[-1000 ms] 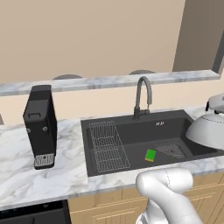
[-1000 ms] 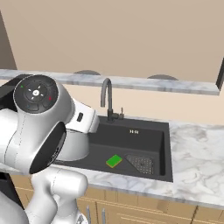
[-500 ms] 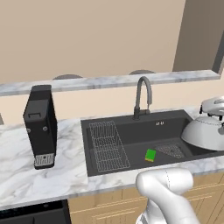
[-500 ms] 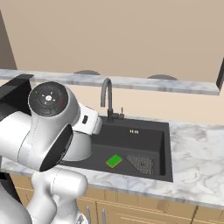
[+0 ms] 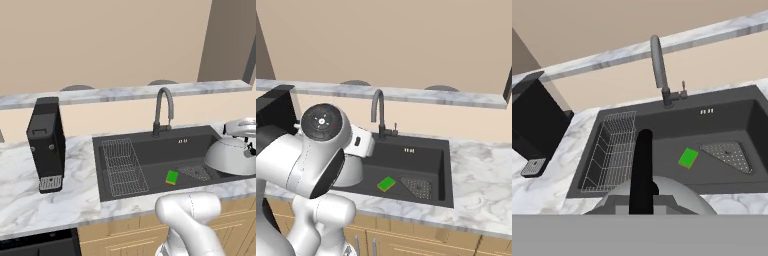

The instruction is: Open the cabinet, pick the kettle from the cabinet, and place it in the sink.

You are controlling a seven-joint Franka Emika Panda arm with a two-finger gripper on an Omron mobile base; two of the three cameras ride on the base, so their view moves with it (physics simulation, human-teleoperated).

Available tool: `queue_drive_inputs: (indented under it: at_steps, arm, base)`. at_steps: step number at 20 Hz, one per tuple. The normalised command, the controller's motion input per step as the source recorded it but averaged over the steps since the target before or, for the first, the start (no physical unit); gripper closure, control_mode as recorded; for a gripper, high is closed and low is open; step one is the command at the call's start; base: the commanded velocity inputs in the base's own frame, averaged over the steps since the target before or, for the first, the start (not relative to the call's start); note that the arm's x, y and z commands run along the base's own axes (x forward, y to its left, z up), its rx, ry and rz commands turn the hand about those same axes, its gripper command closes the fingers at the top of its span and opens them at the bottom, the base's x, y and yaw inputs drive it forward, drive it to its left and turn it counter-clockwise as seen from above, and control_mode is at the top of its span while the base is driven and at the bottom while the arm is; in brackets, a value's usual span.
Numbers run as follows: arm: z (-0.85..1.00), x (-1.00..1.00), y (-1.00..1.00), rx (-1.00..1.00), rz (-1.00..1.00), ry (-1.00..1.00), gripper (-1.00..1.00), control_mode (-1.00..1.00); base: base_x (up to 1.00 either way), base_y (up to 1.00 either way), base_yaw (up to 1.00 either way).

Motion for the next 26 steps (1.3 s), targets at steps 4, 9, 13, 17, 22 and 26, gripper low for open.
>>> queue_drive_inputs:
  at_steps: [4,9,13,17,22,26]
  arm:
    - [-0.14,0.04,0.00,-0.03,0.04,0.00,1.00,-1.00]
    - [-0.12,0.06,0.02,-0.05,0.04,0.00,1.00,-1.00]
    - [-0.12,0.11,0.03,-0.06,0.04,0.00,1.00,-1.00]
    - [-0.12,0.12,0.01,-0.05,0.04,0.00,1.00,-1.00]
    - [-0.11,0.14,0.00,-0.02,0.03,0.00,1.00,-1.00]
    - [-0.11,0.15,0.00,0.00,0.04,0.00,1.00,-1.00]
  base:
    - [0.00,0.00,0.00]
    - [0.00,0.00,0.00]
    - [0.00,0.00,0.00]
    - [0.00,0.00,0.00]
    - [0.00,0.00,0.00]
    - [0.00,0.00,0.00]
